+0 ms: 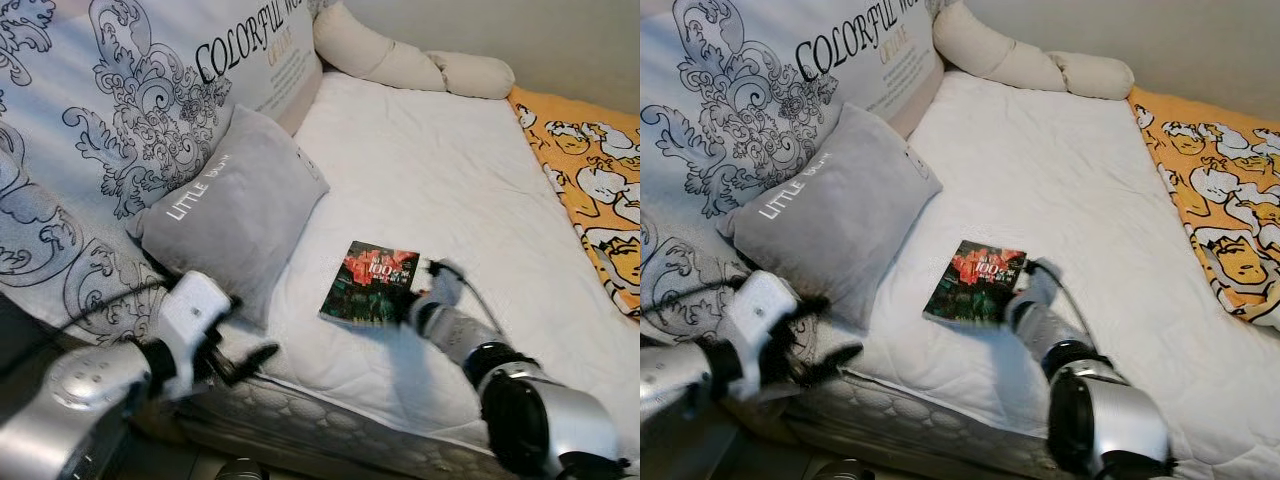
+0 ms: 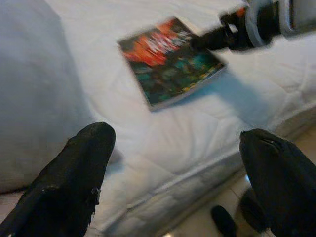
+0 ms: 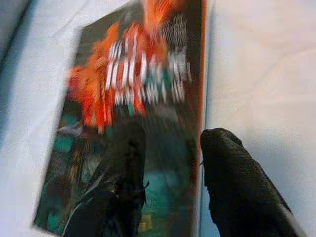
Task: Clean up the room
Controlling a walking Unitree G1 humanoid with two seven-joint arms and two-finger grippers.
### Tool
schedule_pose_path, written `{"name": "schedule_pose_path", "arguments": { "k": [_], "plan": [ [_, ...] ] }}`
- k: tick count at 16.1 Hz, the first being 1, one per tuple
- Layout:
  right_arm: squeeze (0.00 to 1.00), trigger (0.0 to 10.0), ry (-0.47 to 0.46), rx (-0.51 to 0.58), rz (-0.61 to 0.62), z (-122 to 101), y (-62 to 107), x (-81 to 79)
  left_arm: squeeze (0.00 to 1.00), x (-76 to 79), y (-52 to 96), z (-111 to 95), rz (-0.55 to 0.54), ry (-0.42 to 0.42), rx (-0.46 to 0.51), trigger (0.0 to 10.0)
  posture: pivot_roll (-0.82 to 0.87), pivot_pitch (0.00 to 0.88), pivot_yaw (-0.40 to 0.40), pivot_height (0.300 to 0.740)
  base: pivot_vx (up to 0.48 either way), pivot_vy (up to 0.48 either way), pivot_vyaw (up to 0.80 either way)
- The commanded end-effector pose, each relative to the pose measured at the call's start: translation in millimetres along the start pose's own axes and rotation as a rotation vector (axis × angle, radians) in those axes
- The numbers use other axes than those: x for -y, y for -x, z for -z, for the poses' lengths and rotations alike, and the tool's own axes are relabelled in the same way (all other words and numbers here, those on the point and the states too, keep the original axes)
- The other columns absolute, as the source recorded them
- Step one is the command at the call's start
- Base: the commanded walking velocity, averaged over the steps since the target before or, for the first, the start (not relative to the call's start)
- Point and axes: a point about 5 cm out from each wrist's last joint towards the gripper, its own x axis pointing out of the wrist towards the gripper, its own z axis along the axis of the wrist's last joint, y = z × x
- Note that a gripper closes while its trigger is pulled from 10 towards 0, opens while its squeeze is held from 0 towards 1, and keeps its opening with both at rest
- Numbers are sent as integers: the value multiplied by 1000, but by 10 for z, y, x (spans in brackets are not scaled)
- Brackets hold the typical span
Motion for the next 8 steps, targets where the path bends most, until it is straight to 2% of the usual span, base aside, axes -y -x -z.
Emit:
{"name": "schedule_pose_path", "arguments": {
  "k": [1,2,6,8],
  "plan": [
    [1000,10000,53,18,32,-50,17,93,0,36,-26,8,15,3,-10,10000,311,0,-106,740,0,0,0],
    [1000,10000,112,23,36,-102,32,150,0,23,-66,42,10,14,-20,10000,283,0,-109,740,0,0,0],
    [1000,10000,140,14,64,-143,60,266,0,-31,-207,111,-10,36,-25,10000,220,0,-106,740,0,0,0],
    [1000,10000,183,88,0,-244,73,247,0,-76,-392,59,-73,83,71,10000,127,0,-67,740,0,0,0]
  ]
}}
